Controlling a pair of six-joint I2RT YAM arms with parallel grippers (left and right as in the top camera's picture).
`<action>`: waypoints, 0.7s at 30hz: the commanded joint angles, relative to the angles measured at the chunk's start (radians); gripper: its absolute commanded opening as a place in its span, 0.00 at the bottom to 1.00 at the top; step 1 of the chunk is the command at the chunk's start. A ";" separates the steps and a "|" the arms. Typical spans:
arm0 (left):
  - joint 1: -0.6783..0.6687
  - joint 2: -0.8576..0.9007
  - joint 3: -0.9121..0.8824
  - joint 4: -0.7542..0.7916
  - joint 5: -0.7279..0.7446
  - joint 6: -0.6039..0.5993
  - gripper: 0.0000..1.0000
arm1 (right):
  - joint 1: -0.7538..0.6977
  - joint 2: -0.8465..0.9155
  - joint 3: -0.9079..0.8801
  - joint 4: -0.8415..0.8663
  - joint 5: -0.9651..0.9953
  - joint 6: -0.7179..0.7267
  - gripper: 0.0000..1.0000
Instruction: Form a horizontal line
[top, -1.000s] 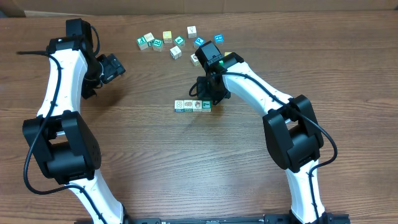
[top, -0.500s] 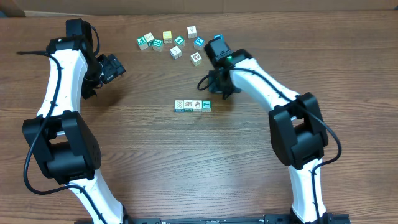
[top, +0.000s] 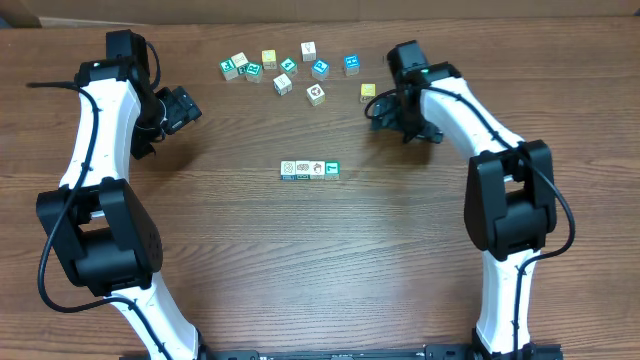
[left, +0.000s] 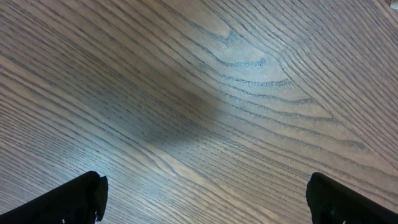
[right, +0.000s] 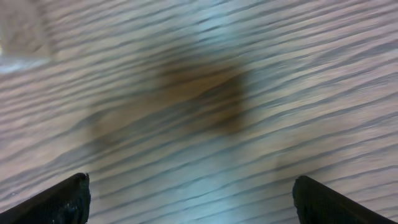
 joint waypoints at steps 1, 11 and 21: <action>0.000 0.000 0.021 -0.002 -0.006 0.008 1.00 | -0.026 -0.006 -0.004 0.007 0.011 0.000 1.00; 0.000 0.000 0.021 -0.002 -0.006 0.008 1.00 | -0.042 -0.006 -0.004 0.011 0.011 0.000 1.00; 0.000 0.000 0.021 -0.002 -0.006 0.008 1.00 | -0.042 -0.006 -0.004 0.011 0.011 0.000 1.00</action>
